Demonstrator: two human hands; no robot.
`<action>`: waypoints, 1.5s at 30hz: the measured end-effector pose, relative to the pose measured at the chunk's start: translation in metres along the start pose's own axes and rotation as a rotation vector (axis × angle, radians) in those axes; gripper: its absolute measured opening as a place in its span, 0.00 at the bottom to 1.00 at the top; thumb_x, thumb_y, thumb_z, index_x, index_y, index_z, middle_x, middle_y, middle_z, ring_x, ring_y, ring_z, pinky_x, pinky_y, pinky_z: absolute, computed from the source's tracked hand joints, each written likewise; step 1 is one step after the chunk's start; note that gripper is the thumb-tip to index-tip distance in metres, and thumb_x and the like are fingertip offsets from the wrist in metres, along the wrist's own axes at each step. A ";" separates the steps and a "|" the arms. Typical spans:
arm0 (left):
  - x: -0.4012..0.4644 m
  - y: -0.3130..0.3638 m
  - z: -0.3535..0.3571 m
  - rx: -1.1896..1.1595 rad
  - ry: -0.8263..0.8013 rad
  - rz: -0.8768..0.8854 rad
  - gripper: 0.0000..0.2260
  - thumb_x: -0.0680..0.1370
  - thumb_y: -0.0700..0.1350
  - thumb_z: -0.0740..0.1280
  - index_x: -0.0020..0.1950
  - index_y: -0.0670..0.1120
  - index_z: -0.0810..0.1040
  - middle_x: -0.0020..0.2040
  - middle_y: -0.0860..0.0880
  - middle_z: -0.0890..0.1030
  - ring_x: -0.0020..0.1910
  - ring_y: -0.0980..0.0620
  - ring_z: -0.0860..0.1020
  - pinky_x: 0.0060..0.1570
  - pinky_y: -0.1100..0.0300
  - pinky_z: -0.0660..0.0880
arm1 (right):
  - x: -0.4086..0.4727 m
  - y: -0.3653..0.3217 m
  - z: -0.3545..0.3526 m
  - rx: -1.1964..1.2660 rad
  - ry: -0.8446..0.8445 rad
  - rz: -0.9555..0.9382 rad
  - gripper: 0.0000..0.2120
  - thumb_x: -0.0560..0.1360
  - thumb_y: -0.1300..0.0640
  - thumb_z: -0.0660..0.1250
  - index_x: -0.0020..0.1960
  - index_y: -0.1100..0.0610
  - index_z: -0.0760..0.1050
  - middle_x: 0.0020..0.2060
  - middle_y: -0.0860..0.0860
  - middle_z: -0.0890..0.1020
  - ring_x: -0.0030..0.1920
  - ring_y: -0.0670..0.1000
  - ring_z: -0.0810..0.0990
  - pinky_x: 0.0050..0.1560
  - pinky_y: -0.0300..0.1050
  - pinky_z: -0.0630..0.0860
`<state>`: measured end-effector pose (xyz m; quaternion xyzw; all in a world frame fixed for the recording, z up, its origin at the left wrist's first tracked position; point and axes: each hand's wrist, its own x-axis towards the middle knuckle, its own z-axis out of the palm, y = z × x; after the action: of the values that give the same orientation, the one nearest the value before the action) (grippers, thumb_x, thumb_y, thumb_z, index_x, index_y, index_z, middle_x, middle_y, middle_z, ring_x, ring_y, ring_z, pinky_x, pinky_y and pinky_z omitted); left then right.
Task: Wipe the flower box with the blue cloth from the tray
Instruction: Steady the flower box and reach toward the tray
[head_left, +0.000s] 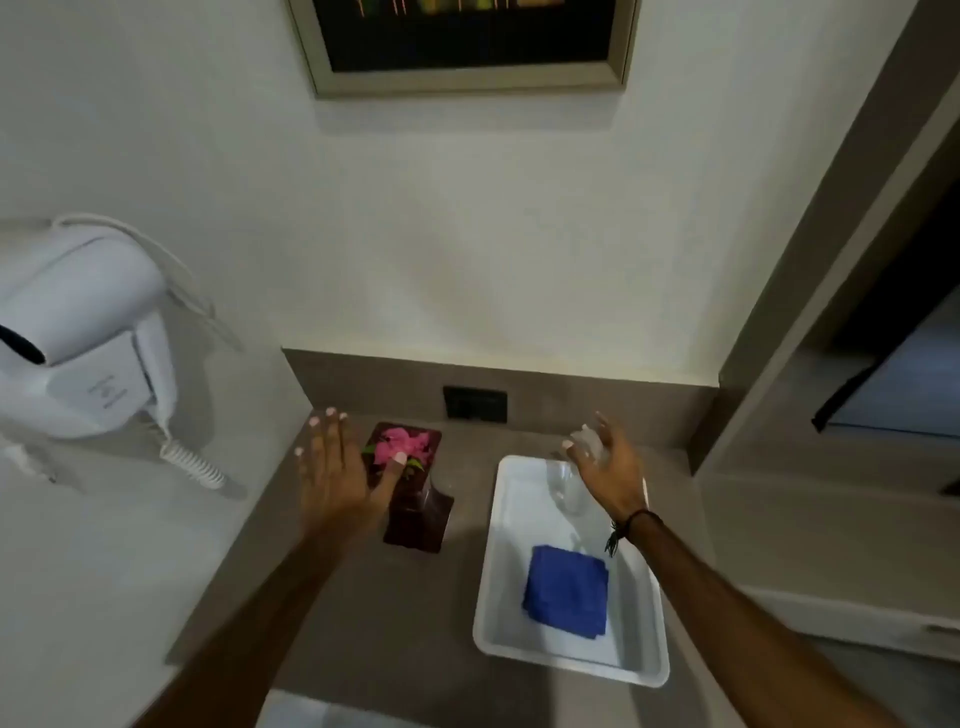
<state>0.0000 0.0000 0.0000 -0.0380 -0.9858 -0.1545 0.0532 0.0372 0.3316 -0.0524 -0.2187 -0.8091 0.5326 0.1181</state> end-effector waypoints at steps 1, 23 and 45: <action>-0.005 0.005 0.006 -0.015 -0.002 -0.042 0.45 0.75 0.69 0.53 0.81 0.39 0.48 0.83 0.39 0.49 0.82 0.40 0.46 0.79 0.39 0.47 | 0.002 0.005 0.004 0.078 0.014 0.010 0.26 0.76 0.50 0.72 0.72 0.52 0.71 0.63 0.50 0.79 0.66 0.55 0.77 0.62 0.46 0.75; -0.022 0.016 0.047 0.010 -0.106 -0.231 0.43 0.76 0.68 0.46 0.80 0.40 0.40 0.82 0.40 0.40 0.81 0.44 0.36 0.77 0.46 0.35 | 0.017 0.004 0.082 0.084 -0.276 -0.077 0.21 0.72 0.44 0.74 0.60 0.52 0.78 0.46 0.47 0.83 0.43 0.44 0.80 0.45 0.37 0.76; -0.025 0.025 0.039 0.027 -0.124 -0.214 0.43 0.76 0.67 0.45 0.81 0.39 0.42 0.82 0.39 0.41 0.81 0.42 0.38 0.78 0.43 0.37 | -0.033 0.000 0.119 -0.123 -0.234 0.010 0.26 0.70 0.29 0.63 0.45 0.52 0.80 0.34 0.45 0.81 0.36 0.45 0.82 0.39 0.40 0.80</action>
<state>0.0240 0.0343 -0.0319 0.0587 -0.9877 -0.1432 -0.0244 0.0155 0.2196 -0.0993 -0.1658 -0.8473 0.5045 0.0065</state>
